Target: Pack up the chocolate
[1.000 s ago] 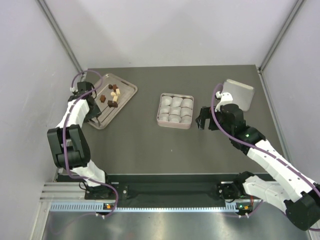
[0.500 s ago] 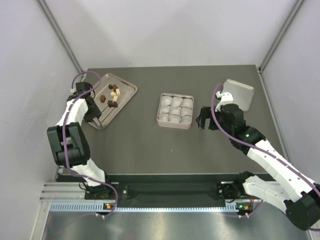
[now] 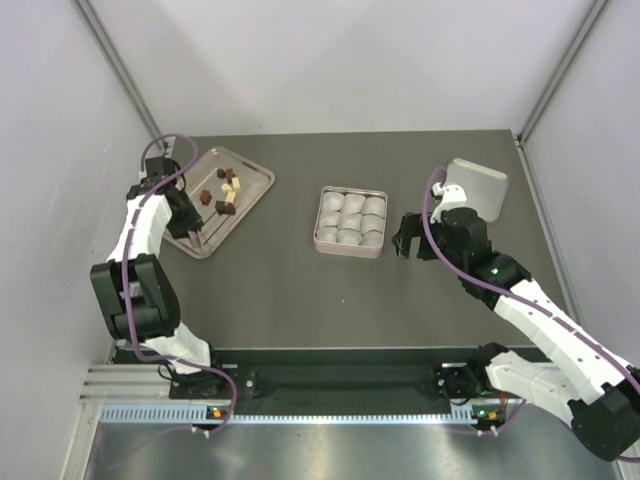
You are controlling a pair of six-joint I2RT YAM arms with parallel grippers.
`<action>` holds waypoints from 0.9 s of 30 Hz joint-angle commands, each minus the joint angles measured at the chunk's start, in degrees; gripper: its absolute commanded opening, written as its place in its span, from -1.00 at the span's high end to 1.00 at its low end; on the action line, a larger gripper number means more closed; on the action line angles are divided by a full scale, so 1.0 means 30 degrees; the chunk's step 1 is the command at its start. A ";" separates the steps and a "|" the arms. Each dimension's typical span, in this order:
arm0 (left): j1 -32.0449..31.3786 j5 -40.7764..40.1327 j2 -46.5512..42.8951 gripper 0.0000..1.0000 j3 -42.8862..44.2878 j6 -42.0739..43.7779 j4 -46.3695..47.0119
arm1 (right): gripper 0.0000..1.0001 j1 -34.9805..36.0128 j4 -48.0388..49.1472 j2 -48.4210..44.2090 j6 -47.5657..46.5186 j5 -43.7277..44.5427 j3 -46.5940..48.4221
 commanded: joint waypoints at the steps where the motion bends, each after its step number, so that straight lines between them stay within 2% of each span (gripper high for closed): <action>1: 0.0062 -0.0236 -0.1705 0.25 0.0685 0.0471 -0.0798 | -0.99 0.0329 0.0292 -0.0202 0.0204 0.0127 0.0464; 8: -0.0113 0.0347 -0.3463 0.28 0.0977 0.0590 -0.1061 | -0.99 0.0358 0.0000 -0.0262 0.0263 -0.0020 0.0669; 11: -0.0611 0.1255 -0.4020 0.30 0.1445 0.0619 -0.1326 | -0.99 0.0358 -0.0235 -0.0407 0.0292 -0.0049 0.0786; 13: -0.1779 0.1929 -0.4488 0.31 0.1622 0.0385 -0.1238 | -0.99 0.0358 -0.0265 -0.0583 0.0467 0.0271 0.0845; 14: -0.2451 0.1727 -0.4635 0.31 0.1884 0.0385 -0.1209 | -0.99 0.0358 -0.0323 -0.0816 0.0555 0.0389 0.0816; 17: -0.6864 0.0293 -0.4520 0.31 0.2763 -0.0140 -0.1268 | -0.99 0.0358 -0.0324 -0.1285 0.0819 0.0683 0.0698; 19: -0.8573 0.0259 -0.4344 0.31 0.3231 -0.0609 -0.0832 | -0.99 0.0358 -0.0440 -0.1520 0.1023 0.0800 0.0640; 20: -1.0234 0.0724 -0.4111 0.33 0.3350 -0.0931 -0.0538 | -0.99 0.0358 -0.0615 -0.1724 0.1170 0.0946 0.0611; 24: -1.3842 0.0087 -0.3174 0.34 0.4257 -0.1198 0.0401 | -0.99 0.0358 -0.0908 -0.2544 0.1668 0.2028 0.0406; 27: -1.5313 -0.0034 -0.2091 0.34 0.4903 -0.0965 0.0957 | -1.00 0.0329 -0.1055 -0.3275 0.1874 0.2966 0.0317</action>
